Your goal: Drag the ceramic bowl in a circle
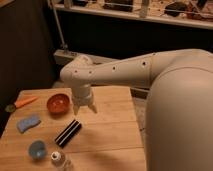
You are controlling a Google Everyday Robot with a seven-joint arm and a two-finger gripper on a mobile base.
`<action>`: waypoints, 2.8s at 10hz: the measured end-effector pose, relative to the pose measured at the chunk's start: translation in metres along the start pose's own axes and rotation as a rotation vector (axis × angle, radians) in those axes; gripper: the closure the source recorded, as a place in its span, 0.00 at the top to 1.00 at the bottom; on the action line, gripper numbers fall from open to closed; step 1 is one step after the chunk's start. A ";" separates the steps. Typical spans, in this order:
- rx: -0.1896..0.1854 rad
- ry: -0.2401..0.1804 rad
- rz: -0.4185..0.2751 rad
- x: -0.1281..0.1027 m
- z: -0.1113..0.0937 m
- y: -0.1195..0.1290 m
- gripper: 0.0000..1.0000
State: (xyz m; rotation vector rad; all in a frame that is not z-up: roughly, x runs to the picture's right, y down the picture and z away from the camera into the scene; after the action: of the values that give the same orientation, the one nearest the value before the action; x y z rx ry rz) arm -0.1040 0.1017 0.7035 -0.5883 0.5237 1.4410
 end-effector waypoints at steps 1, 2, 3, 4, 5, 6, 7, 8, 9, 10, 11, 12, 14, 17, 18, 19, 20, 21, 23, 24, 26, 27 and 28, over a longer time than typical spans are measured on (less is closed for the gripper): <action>0.000 0.000 0.000 0.000 0.000 0.000 0.65; 0.000 0.000 0.000 0.000 0.000 0.000 0.65; 0.000 0.000 0.000 0.000 0.000 0.000 0.65; 0.000 0.000 0.000 0.000 0.000 0.000 0.65; 0.000 0.000 0.000 0.000 0.000 0.000 0.65; 0.000 0.000 0.000 0.000 0.000 0.000 0.65; 0.000 0.000 0.000 0.000 0.000 0.000 0.65; 0.000 0.000 0.000 0.000 0.000 0.000 0.65; 0.000 0.000 0.000 0.000 0.000 0.000 0.65; 0.000 0.000 0.000 0.000 0.000 0.000 0.65; 0.000 0.000 0.000 0.000 0.000 0.000 0.65; 0.000 0.000 0.000 0.000 0.000 0.000 0.65; 0.000 0.000 0.000 0.000 0.000 0.000 0.65; 0.000 0.000 0.000 0.000 0.000 0.000 0.65; 0.000 0.000 0.000 0.000 0.000 0.000 0.65; 0.000 0.000 0.000 0.000 0.000 0.000 0.65; 0.000 0.000 0.000 0.000 0.000 0.000 0.65; 0.000 0.000 0.000 0.000 0.000 0.000 0.65; 0.000 0.000 0.000 0.000 0.000 0.000 0.65; 0.000 -0.001 -0.001 -0.001 0.000 0.000 0.65; -0.009 -0.010 -0.030 -0.016 0.004 -0.002 0.65; -0.023 -0.032 -0.062 -0.038 0.006 -0.001 0.65; -0.028 -0.044 -0.080 -0.051 0.005 0.000 0.65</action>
State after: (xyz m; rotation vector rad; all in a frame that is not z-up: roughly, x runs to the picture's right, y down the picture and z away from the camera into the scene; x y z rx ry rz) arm -0.1076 0.0667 0.7402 -0.5921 0.4409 1.3843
